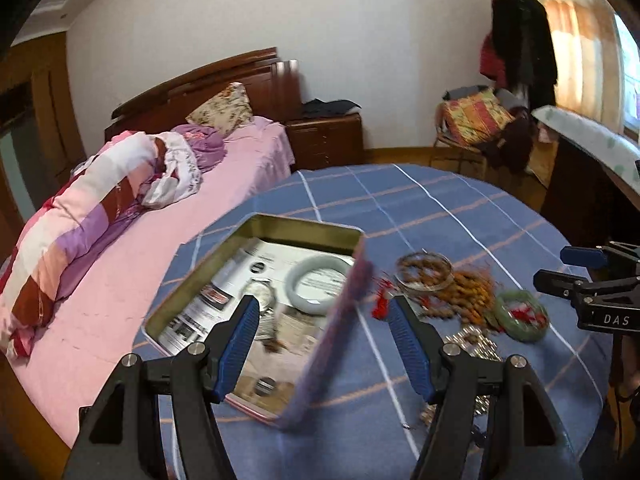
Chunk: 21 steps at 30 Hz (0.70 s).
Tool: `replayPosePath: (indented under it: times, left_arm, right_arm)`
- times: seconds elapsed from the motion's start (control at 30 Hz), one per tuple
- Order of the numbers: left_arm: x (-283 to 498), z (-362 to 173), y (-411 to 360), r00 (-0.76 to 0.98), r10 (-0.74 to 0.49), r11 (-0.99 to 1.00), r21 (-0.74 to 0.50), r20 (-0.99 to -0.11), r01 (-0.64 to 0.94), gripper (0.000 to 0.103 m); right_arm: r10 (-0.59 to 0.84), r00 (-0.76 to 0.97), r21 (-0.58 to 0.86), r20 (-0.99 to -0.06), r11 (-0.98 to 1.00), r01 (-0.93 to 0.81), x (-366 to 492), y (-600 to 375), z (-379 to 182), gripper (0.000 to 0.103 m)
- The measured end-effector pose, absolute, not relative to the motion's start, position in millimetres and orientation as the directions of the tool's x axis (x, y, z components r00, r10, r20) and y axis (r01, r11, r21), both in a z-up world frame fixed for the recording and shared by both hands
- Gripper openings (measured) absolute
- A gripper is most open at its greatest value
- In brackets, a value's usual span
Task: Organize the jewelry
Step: 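Open both grippers to drop the watch and white bangle into the tin, then grasp the pearl necklace with the left gripper while the right gripper grasps the green jade bangle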
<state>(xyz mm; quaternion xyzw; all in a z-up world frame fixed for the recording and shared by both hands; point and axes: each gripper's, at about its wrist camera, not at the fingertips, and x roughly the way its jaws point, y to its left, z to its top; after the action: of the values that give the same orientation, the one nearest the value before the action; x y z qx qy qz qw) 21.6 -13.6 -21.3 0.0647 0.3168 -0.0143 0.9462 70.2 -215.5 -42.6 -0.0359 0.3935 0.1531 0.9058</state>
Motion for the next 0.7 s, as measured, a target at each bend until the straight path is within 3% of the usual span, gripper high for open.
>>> replayPosePath:
  times: [0.2, 0.3, 0.5, 0.6, 0.7]
  left_arm:
    - [17, -35, -38, 0.775, -0.024, 0.983, 0.126, -0.632, 0.133, 0.067]
    - [18, -42, -46, 0.757, -0.048, 0.979, 0.119, -0.652, 0.164, 0.067]
    - [19, -53, -55, 0.726, -0.087, 0.972, 0.101, -0.682, 0.210, 0.067]
    - [19, -59, -62, 0.706, -0.108, 0.965, 0.097, -0.700, 0.244, 0.066]
    - [23, -68, -67, 0.672, -0.128, 0.957, 0.087, -0.729, 0.277, 0.055]
  right_arm:
    - [0.258, 0.608, 0.057, -0.751, 0.942, -0.330, 59, -218, -65, 0.072]
    - [0.252, 0.611, 0.045, -0.750, 0.942, -0.334, 57, -217, -69, 0.081]
    - [0.222, 0.646, 0.004, -0.730, 0.947, -0.321, 50, -220, -68, 0.080]
    - [0.230, 0.654, 0.005, -0.721, 0.945, -0.326, 48, -217, -66, 0.070]
    - [0.249, 0.648, 0.013, -0.720, 0.938, -0.347, 46, -212, -67, 0.058]
